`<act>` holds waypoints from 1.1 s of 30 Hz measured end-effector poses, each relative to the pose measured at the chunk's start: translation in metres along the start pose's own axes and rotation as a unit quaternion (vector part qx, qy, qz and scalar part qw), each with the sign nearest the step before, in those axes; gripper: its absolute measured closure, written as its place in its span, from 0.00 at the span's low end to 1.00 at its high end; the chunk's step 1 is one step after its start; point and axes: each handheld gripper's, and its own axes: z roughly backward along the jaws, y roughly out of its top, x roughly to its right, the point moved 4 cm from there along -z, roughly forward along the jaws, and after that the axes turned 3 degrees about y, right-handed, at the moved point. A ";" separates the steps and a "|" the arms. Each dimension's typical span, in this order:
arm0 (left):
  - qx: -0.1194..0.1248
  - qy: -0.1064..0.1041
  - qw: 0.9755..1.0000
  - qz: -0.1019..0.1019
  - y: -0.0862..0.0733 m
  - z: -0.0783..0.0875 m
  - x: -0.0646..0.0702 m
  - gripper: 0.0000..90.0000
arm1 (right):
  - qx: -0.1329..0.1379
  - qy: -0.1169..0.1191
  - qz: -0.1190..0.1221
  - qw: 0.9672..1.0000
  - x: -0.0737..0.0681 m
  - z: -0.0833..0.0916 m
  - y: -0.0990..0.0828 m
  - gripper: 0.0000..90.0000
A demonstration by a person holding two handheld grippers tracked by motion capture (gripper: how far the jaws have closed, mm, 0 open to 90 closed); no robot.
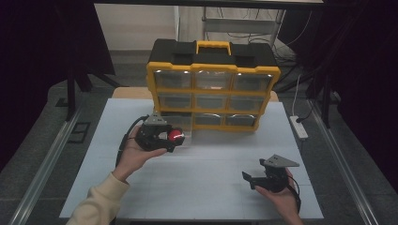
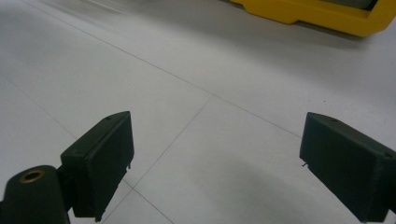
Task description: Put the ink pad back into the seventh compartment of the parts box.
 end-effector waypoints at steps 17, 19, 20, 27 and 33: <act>0.012 0.022 1.000 0.000 0.019 0.002 -0.012 0.34 | 0.000 -0.001 0.000 1.000 0.000 0.000 0.000 0.11; 0.012 0.023 1.000 0.003 0.020 0.002 -0.015 0.34 | -0.001 -0.001 0.000 1.000 0.000 0.000 0.000 0.11; 0.010 0.023 1.000 0.006 0.021 0.001 -0.017 0.34 | 0.000 -0.001 0.001 1.000 0.000 0.000 0.000 0.11; 0.002 0.025 1.000 0.007 0.023 -0.006 -0.023 0.34 | -0.001 0.000 0.001 1.000 0.000 0.000 -0.001 0.11; -0.005 0.031 0.999 0.013 0.024 -0.013 -0.031 0.34 | -0.001 -0.002 0.001 1.000 0.000 0.000 0.000 0.11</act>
